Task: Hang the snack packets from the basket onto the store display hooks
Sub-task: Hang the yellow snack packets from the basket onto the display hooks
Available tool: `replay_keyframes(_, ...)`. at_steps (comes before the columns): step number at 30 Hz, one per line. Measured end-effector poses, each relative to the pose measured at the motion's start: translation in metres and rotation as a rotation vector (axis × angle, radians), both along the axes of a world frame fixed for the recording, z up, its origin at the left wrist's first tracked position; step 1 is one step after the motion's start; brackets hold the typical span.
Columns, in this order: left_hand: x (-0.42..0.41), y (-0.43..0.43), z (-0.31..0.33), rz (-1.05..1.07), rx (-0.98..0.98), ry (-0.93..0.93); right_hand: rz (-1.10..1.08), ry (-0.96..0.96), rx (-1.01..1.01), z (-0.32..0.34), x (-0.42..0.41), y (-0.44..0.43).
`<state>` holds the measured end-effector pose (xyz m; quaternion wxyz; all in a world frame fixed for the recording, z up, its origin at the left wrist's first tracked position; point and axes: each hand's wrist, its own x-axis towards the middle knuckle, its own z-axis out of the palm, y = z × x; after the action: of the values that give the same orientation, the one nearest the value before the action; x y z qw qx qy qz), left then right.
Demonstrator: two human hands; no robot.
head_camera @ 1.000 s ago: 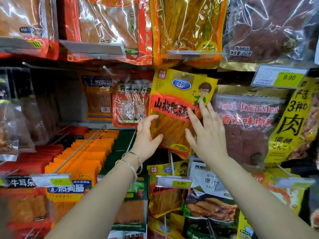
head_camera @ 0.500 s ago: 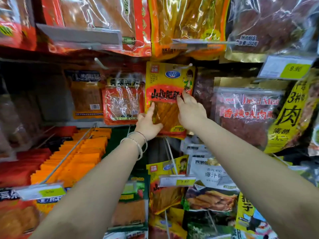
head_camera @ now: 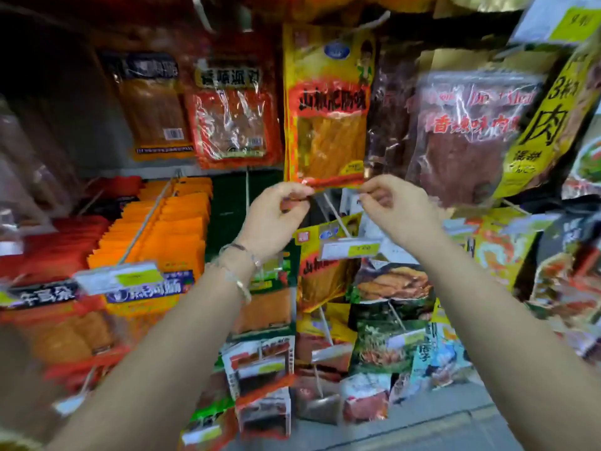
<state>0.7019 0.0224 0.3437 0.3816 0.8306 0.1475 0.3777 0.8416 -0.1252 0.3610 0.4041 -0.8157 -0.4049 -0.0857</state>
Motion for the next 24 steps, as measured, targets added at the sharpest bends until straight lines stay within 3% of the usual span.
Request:
replay_keyframes(4, -0.070, -0.054, -0.073, -0.078, -0.035, 0.087, 0.052, 0.244, 0.022, -0.090, -0.044, -0.057)
replay_keyframes(8, -0.138, -0.107, -0.153, 0.021, -0.055, 0.250, 0.044, 0.449, -0.192, -0.194, -0.099, -0.118)
replay_keyframes(14, -0.251, -0.200, -0.279, 0.293, -0.663, 0.715, 0.095, 0.791, -0.557, -0.307, -0.192, -0.202)
replay_keyframes(18, -0.345, -0.284, -0.343, 0.443, -1.021, 0.879, 0.180, 0.954, -0.887, -0.356, -0.253, -0.253)
replay_keyframes(21, -0.409, -0.351, -0.362, 0.598, -1.273, 0.906, 0.243, 1.053, -1.078, -0.372, -0.295, -0.283)
replay_keyframes(24, -0.454, -0.382, -0.369, 0.807, -1.384, 0.790, 0.446, 0.892, -1.280, -0.380, -0.324, -0.292)
